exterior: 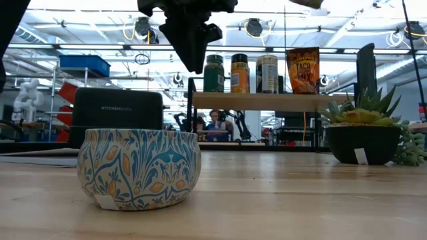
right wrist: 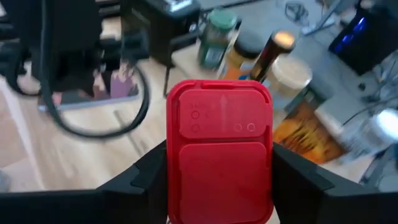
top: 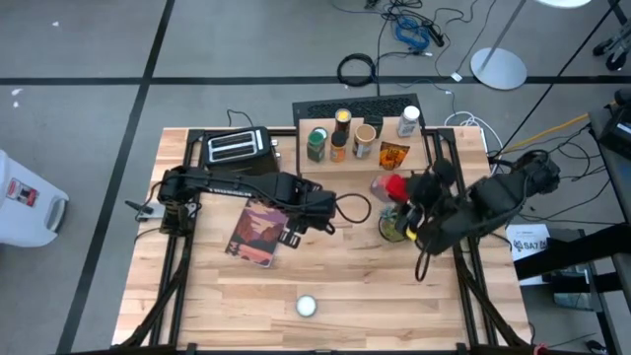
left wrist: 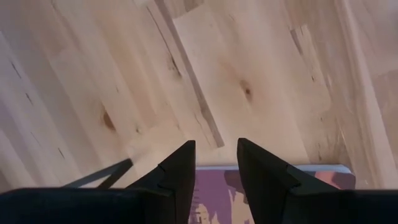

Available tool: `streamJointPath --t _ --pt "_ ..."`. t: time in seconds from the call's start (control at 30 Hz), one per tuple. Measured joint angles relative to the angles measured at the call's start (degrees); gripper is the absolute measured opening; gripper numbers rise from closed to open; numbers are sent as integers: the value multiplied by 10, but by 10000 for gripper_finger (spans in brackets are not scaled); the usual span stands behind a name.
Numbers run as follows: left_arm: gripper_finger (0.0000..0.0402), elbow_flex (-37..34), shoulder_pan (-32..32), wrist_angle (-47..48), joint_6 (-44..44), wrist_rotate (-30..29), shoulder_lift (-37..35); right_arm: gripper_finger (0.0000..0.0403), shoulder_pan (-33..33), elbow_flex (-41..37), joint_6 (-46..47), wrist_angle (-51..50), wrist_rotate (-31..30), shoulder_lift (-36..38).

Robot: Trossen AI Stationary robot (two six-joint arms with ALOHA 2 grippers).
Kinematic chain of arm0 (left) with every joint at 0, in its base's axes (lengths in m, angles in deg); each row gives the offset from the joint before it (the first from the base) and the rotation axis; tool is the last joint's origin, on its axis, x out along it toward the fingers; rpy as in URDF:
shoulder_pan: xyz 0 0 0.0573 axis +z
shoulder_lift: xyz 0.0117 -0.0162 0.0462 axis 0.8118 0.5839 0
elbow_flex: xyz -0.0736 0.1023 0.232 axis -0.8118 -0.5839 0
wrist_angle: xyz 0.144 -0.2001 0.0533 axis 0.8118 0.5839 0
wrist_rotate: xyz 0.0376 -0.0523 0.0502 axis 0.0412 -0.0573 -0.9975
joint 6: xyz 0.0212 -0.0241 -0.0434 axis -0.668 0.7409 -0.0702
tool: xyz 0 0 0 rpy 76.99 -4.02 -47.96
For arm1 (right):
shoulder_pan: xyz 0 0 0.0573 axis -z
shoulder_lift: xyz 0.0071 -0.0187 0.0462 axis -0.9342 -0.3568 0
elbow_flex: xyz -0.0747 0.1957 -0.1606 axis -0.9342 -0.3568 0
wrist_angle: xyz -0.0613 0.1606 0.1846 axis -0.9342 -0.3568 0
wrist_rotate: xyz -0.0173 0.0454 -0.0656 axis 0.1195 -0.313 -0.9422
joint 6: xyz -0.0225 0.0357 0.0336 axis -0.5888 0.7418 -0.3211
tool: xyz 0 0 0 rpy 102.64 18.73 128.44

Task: Shelf spices
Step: Put the red seasoning can on the shelf

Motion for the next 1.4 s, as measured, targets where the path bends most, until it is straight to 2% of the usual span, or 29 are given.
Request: streamJointPath --t 0.33,0.67,1.07,1.23,1.4 --pt "128 0 20 -17 -23 -4 0 200 121 152 -253 0 5 2" --pt "128 0 45 -18 -39 -2 0 200 311 256 -489 -1 129 1" --pt "128 0 66 -17 -54 2 0 200 566 272 -700 14 309 -12" --pt "128 0 73 -11 -54 2 0 200 634 272 -774 20 377 -37" --pt "128 0 83 -12 -58 -12 -5 200 664 272 -810 48 425 -59"
